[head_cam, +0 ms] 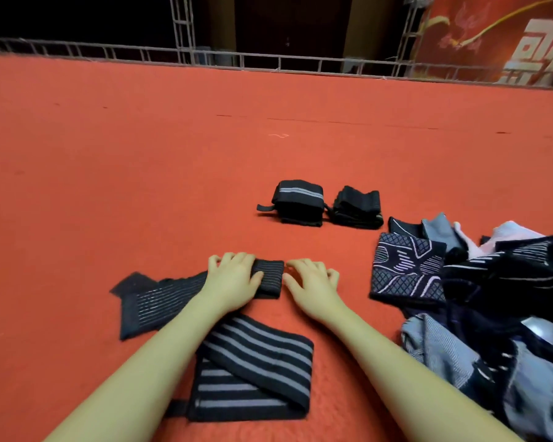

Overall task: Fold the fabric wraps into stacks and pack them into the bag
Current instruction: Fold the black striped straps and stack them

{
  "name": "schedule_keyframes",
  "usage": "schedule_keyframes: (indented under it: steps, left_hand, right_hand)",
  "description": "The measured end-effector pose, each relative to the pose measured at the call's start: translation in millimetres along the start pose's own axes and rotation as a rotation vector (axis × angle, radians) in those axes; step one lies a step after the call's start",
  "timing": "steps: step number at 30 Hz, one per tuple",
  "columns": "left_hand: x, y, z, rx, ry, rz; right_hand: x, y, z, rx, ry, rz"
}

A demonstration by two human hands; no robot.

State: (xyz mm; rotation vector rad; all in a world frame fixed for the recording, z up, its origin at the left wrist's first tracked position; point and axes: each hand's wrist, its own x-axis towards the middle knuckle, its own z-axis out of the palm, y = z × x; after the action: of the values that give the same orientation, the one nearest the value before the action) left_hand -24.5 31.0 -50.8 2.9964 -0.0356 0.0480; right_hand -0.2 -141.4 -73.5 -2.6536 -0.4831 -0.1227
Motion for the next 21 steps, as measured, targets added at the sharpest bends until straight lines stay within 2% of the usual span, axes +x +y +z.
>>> schedule_keyframes:
  steps: [3, 7, 11, 13, 17, 21]
  left_hand:
    - [-19.4, -10.1, 12.7, -0.036, 0.024, -0.063]
    - [-27.8, -16.6, 20.9, -0.142, 0.173, -0.103]
    - [-32.8, -20.0, 16.7, -0.432, 0.274, -0.069]
    - [-38.1, -21.0, 14.1, -0.527, 0.268, -0.074]
    - [-45.6, -22.9, 21.4, -0.246, 0.352, -0.171]
    - [-48.2, -23.1, 25.3, -0.165, 0.287, -0.137]
  right_hand:
    - [-7.5, -10.5, 7.5, -0.014, -0.018, 0.014]
    - [-4.2, -23.6, 2.9, 0.123, -0.033, 0.005]
    - [-13.4, -26.7, 10.6, -0.046, -0.045, -0.189]
    - [-16.3, -26.4, 13.9, -0.119, -0.02, -0.207]
    - [-13.5, -28.6, 14.8, -0.152, 0.047, -0.199]
    - [-12.8, -27.3, 20.9, -0.078, 0.176, -0.204]
